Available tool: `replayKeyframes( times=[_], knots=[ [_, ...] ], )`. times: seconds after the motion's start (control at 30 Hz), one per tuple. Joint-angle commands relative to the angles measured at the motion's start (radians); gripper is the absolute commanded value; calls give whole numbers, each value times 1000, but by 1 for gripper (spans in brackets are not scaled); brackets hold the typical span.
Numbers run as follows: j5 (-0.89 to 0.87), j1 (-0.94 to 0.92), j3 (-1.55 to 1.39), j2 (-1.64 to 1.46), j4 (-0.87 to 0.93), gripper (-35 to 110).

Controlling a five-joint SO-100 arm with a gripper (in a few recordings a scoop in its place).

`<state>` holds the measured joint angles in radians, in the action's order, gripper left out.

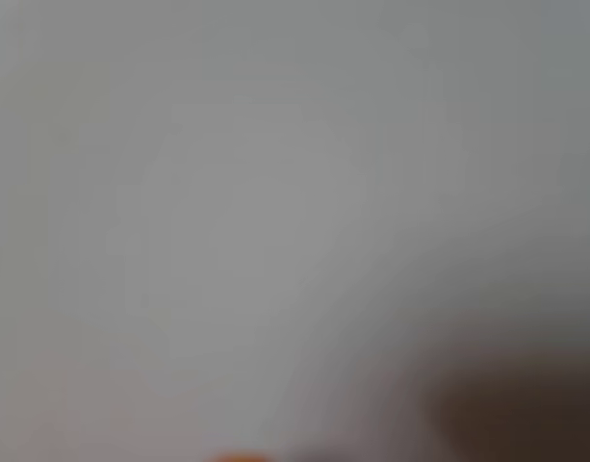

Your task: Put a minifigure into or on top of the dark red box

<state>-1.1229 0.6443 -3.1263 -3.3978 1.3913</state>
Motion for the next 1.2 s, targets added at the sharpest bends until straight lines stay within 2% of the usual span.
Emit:
replayKeyframes(
  times=[0.0,0.77,0.87,0.9,1.07,1.17],
  knots=[
    [-17,14,-12,-12,29,2],
    [-17,14,-12,-12,29,2],
    [-18,14,-12,-12,29,12],
    [-20,17,-12,-12,29,10],
    [-138,26,21,-14,49,5],
    [-48,8,130,-12,54,8]
  ],
)
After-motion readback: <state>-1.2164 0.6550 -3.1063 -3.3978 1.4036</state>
